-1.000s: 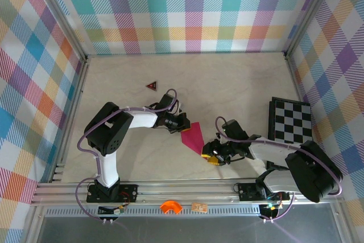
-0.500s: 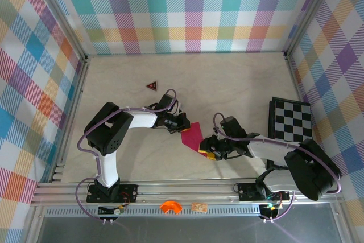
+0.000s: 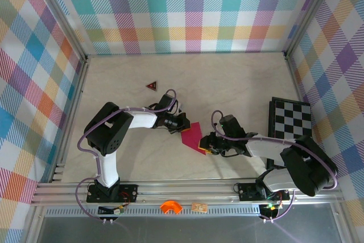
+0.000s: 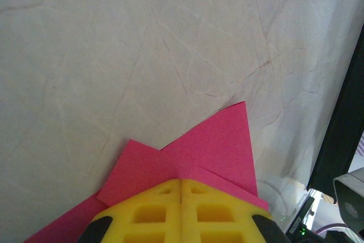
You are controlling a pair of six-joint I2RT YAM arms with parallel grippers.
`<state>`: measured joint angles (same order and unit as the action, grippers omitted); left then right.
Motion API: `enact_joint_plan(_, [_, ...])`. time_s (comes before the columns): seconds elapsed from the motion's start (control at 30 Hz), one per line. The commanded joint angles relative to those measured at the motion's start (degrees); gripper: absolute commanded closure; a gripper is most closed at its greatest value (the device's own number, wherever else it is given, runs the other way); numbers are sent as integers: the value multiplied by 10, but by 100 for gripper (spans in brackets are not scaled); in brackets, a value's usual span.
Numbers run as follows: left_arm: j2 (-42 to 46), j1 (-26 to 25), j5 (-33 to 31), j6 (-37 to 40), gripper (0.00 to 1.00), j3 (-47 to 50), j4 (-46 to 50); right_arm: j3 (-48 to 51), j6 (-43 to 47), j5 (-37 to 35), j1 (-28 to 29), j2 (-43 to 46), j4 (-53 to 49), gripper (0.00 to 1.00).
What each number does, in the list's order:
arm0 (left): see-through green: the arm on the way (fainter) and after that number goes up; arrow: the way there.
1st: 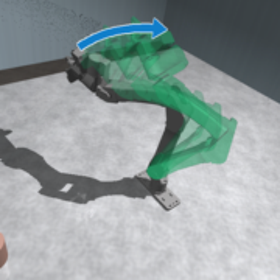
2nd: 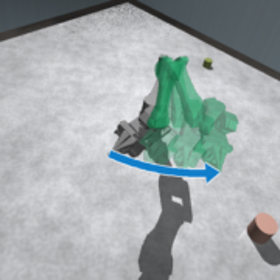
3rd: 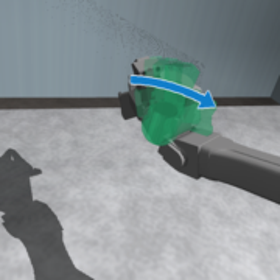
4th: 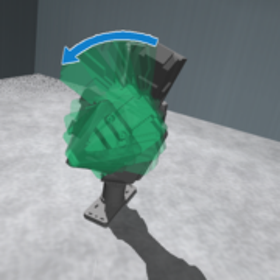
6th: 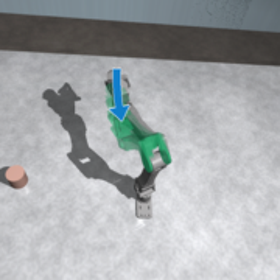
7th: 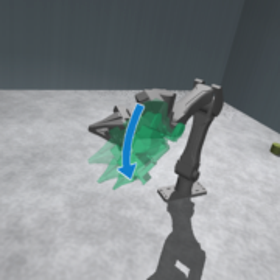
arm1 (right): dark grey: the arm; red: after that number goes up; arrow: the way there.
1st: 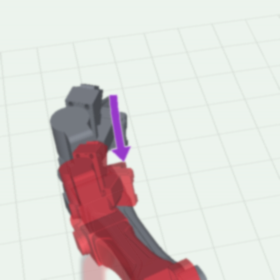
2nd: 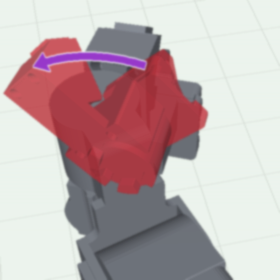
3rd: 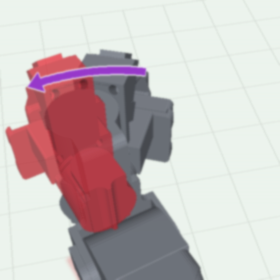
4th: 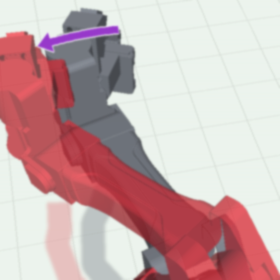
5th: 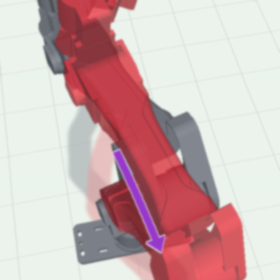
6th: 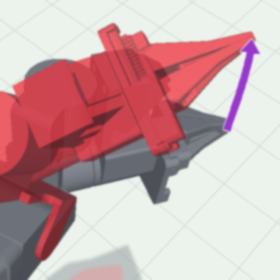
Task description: Fold a paper plane with a square sheet of paper (pick it up from the middle)
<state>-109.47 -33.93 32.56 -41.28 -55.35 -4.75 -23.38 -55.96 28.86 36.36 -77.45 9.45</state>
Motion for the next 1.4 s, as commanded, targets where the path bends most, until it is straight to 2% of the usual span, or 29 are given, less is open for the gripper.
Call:
enact_joint_plan(0.0, [4,4,4,-8,98,7,11,-2,19,-4,-3,-6,12,80])
enact_joint_plan(0.13, [20,4,-5,-11,94,5,15,0,31,-5,-4,5,-3,88])
enact_joint_plan(0.3, [56,4,-15,-15,87,5,14,-6,68,-38,-5,56,-64,90])
enact_joint_plan(0.53, [138,5,-77,10,81,7,54,-64,155,-126,2,148,-226,93])
enact_joint_plan(0.67, [190,10,-140,18,80,23,73,-131,210,-251,39,169,-345,93])
enact_joint_plan(0.77, [225,20,-178,13,80,44,72,-193,230,-355,67,143,-450,93])
enact_joint_plan(0.93, [278,49,-229,-4,80,72,85,-289,232,-576,136,58,-597,93])
enact_joint_plan(1.03, [302,65,-250,-10,80,85,93,-334,230,-660,160,-2,-657,93])
enact_joint_plan(1.2, [333,86,-275,-22,79,104,105,-380,236,-764,197,-93,-699,92])
enact_joint_plan(1.37, [351,107,-289,-29,79,116,127,-401,260,-787,225,-169,-687,92])
